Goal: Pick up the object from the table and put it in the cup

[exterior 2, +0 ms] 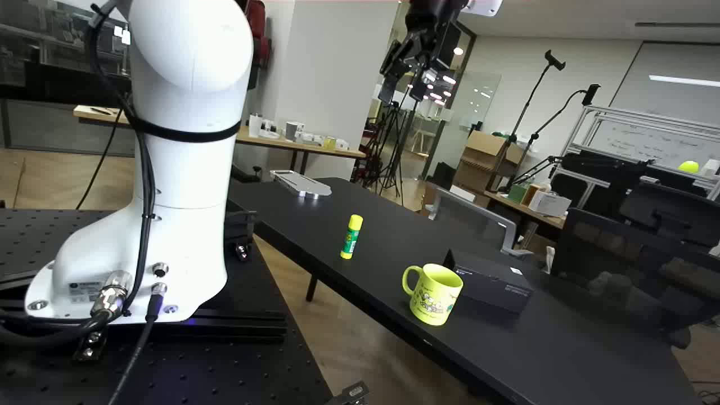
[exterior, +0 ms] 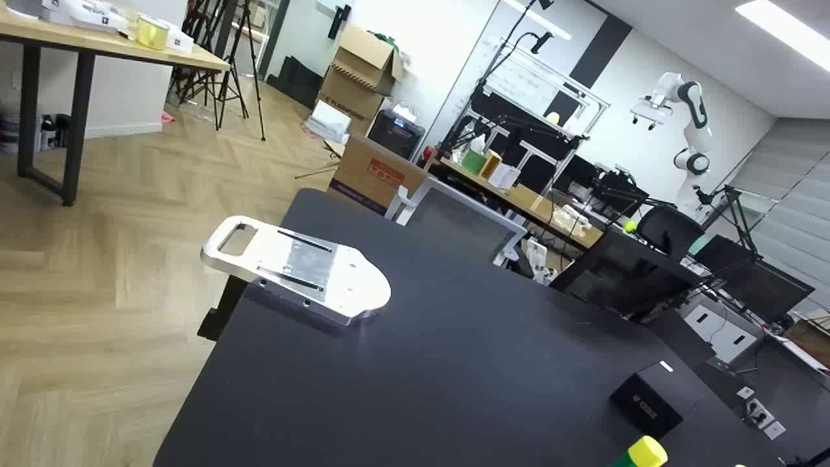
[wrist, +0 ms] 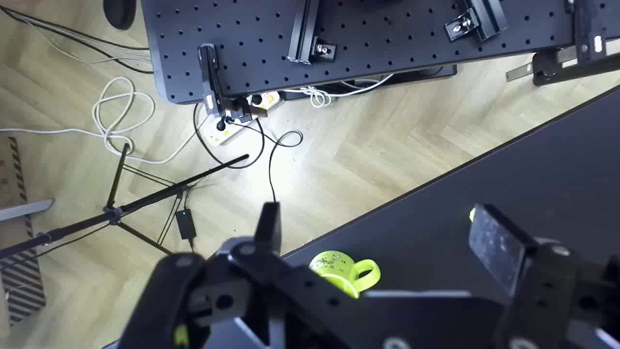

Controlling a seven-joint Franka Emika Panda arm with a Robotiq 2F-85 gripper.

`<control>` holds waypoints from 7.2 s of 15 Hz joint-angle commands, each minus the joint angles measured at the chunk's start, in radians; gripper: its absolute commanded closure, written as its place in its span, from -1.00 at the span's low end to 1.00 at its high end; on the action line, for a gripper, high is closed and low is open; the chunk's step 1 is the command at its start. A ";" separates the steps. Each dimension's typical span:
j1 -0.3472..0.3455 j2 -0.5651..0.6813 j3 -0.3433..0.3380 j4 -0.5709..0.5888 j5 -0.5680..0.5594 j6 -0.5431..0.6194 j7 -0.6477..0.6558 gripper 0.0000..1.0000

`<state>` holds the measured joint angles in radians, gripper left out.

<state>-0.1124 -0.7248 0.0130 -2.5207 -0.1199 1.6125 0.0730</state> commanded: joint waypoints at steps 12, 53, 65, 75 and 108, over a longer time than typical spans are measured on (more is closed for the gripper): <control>0.021 0.107 -0.013 0.013 0.041 0.169 0.044 -1.00; 0.208 0.866 0.102 -0.077 0.149 0.954 0.127 -1.00; 0.228 0.877 0.102 -0.069 0.164 1.016 0.128 0.07; 0.181 0.615 0.063 -0.080 0.168 0.884 0.108 0.81; -0.072 0.846 -0.177 0.239 0.197 0.680 -0.214 0.81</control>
<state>-0.1837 0.0799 -0.1683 -2.3210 0.0469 2.2674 -0.1048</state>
